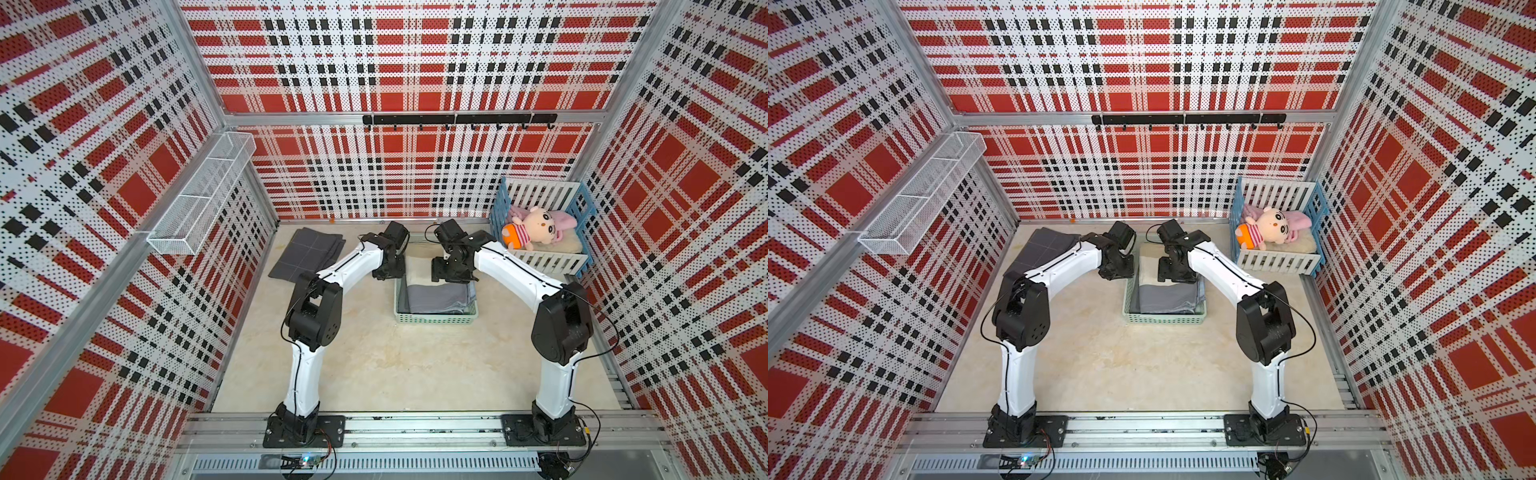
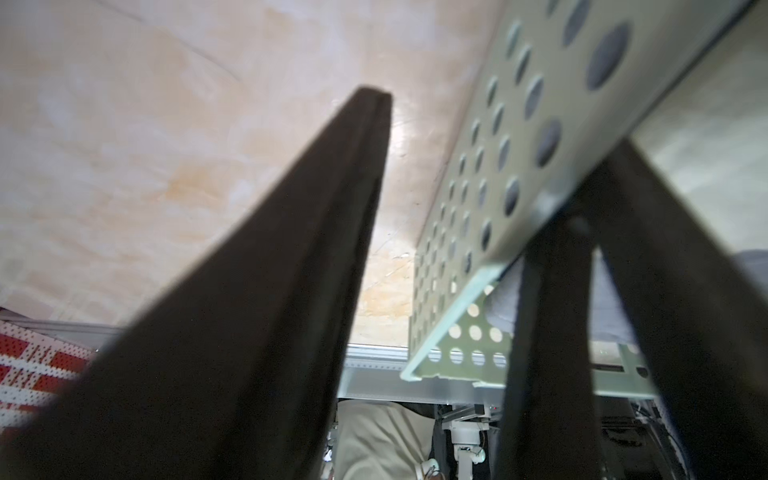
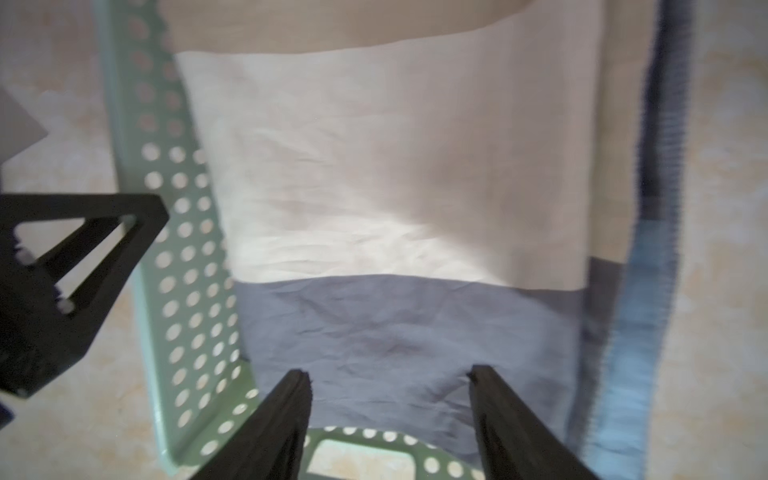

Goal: Put the folded pillowcase in the basket
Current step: Move the basket to the center of the board, then move the pillowcase to the center of the board.

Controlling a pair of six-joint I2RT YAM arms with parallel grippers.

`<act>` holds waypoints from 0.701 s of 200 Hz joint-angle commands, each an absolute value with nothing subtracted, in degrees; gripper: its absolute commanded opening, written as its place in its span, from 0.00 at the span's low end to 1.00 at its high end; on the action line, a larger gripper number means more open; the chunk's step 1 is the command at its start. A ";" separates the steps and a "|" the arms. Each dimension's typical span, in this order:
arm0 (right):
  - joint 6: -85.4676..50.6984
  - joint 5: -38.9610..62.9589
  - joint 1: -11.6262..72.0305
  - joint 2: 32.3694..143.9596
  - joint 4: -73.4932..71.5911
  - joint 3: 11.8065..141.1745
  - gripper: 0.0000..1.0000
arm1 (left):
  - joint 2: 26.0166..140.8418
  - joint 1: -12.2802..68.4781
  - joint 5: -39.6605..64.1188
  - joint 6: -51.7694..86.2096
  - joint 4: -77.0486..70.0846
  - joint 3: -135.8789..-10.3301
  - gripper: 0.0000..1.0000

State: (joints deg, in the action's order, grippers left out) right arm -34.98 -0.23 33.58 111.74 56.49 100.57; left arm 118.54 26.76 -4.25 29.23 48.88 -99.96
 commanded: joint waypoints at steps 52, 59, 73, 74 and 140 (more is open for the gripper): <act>-36.31 5.05 42.04 122.44 52.62 106.28 0.70 | 111.35 7.09 -6.85 27.29 47.25 -96.09 0.46; -36.18 5.01 42.07 123.42 52.76 106.75 0.70 | 111.82 6.12 -7.33 26.94 47.08 -96.00 0.46; -35.47 5.54 42.13 125.52 53.58 107.88 0.67 | 113.07 4.26 -9.45 26.09 46.98 -96.16 0.46; -35.40 5.58 42.12 125.60 53.59 107.91 0.67 | 113.22 4.15 -9.60 26.05 46.96 -96.20 0.46; -35.08 5.88 42.45 124.63 52.44 105.80 0.13 | 121.20 -2.39 -17.59 24.13 46.58 -101.87 0.47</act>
